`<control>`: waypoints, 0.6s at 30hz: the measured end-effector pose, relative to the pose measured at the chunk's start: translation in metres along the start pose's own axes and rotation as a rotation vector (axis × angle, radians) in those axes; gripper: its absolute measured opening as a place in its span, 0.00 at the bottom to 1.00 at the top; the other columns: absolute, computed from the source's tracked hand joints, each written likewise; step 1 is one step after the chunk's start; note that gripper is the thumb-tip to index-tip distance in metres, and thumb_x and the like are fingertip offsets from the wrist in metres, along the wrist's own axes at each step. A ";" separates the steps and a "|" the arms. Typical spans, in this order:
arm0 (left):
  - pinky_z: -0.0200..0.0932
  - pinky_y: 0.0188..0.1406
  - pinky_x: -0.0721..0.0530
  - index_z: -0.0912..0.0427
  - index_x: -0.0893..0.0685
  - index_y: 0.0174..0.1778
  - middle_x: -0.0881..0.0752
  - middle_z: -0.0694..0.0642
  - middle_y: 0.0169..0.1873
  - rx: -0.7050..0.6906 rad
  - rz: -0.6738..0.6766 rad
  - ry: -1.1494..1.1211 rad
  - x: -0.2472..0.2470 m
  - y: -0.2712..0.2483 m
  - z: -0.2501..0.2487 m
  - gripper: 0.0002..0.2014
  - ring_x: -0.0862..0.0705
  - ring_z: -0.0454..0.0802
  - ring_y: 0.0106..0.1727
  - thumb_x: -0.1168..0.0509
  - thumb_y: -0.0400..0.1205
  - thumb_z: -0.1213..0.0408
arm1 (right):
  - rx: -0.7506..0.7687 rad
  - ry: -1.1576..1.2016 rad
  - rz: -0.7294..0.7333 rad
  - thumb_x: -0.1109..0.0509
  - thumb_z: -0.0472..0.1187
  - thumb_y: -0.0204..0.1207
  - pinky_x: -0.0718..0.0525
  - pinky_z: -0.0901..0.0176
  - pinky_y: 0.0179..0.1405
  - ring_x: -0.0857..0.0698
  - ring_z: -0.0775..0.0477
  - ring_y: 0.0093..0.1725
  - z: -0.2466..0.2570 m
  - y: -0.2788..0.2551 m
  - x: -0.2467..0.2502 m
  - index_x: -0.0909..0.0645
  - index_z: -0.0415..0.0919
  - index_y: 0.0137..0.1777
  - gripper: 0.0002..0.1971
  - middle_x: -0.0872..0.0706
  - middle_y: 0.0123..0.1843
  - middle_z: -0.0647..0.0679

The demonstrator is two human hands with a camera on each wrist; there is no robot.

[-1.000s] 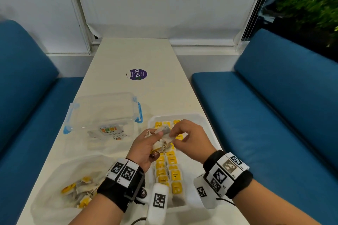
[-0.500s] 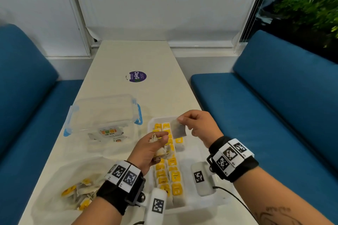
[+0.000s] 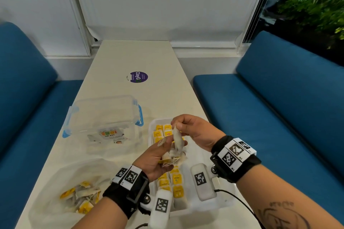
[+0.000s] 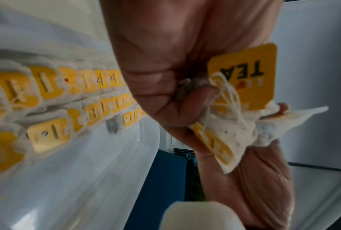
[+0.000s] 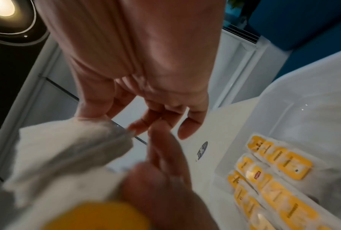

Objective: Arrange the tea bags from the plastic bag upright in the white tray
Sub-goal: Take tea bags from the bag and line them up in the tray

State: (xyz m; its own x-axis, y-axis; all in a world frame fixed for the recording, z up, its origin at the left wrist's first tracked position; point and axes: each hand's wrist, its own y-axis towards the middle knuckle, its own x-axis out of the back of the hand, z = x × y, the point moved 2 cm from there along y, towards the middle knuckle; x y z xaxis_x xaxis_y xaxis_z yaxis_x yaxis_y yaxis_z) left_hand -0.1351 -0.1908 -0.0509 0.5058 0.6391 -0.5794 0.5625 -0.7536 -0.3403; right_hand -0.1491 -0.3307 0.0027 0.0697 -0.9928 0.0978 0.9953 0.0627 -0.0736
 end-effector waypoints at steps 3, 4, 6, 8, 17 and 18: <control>0.37 0.22 0.17 0.58 0.11 0.42 0.10 0.58 0.34 -0.023 0.008 -0.139 -0.005 -0.001 -0.001 0.29 0.12 0.52 0.30 0.14 0.46 0.54 | -0.023 0.021 0.020 0.41 0.30 0.82 0.23 0.62 0.47 0.20 0.55 0.42 -0.003 0.001 -0.003 0.20 0.46 0.41 0.14 0.19 0.45 0.50; 0.37 0.22 0.18 0.58 0.13 0.43 0.11 0.58 0.31 -0.027 -0.007 -0.142 -0.006 -0.002 -0.002 0.23 0.12 0.52 0.28 0.17 0.54 0.58 | -0.027 0.013 0.016 0.40 0.32 0.81 0.25 0.59 0.50 0.21 0.53 0.45 -0.005 0.001 -0.002 0.18 0.50 0.40 0.15 0.19 0.46 0.51; 0.37 0.22 0.17 0.56 0.17 0.45 0.12 0.56 0.28 -0.033 -0.045 -0.100 -0.007 -0.004 -0.006 0.08 0.12 0.50 0.27 0.30 0.71 0.65 | -0.043 -0.009 0.003 0.37 0.40 0.78 0.28 0.55 0.53 0.23 0.50 0.50 -0.011 0.001 0.001 0.15 0.58 0.38 0.13 0.18 0.47 0.54; 0.36 0.24 0.17 0.56 0.18 0.43 0.12 0.54 0.28 -0.061 -0.100 -0.026 -0.004 -0.002 -0.005 0.04 0.13 0.48 0.26 0.36 0.78 0.69 | -0.068 -0.036 -0.030 0.37 0.48 0.76 0.27 0.52 0.54 0.22 0.49 0.53 -0.015 0.000 0.004 0.15 0.60 0.43 0.08 0.17 0.49 0.57; 0.36 0.27 0.28 0.52 0.15 0.45 0.16 0.52 0.35 -0.151 -0.367 0.259 0.014 0.010 -0.001 0.06 0.20 0.48 0.29 0.28 0.74 0.60 | -0.152 -0.299 -0.219 0.27 0.34 0.74 0.31 0.78 0.18 0.26 0.66 0.18 -0.025 0.001 0.010 0.24 0.44 0.33 0.11 0.23 0.27 0.51; 0.36 0.26 0.30 0.51 0.14 0.47 0.16 0.51 0.35 -0.134 -0.400 0.237 0.017 0.010 -0.001 0.07 0.22 0.47 0.28 0.28 0.75 0.61 | -0.157 -0.304 -0.278 0.29 0.33 0.75 0.32 0.78 0.17 0.26 0.66 0.17 -0.028 0.004 0.014 0.24 0.42 0.33 0.11 0.24 0.27 0.50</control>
State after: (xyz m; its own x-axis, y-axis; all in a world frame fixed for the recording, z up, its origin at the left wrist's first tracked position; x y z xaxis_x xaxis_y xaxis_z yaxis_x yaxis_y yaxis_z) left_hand -0.1204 -0.1879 -0.0637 0.3593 0.9037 -0.2328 0.8144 -0.4254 -0.3946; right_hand -0.1466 -0.3470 -0.0243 -0.1598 -0.8928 0.4212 0.9585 -0.2424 -0.1503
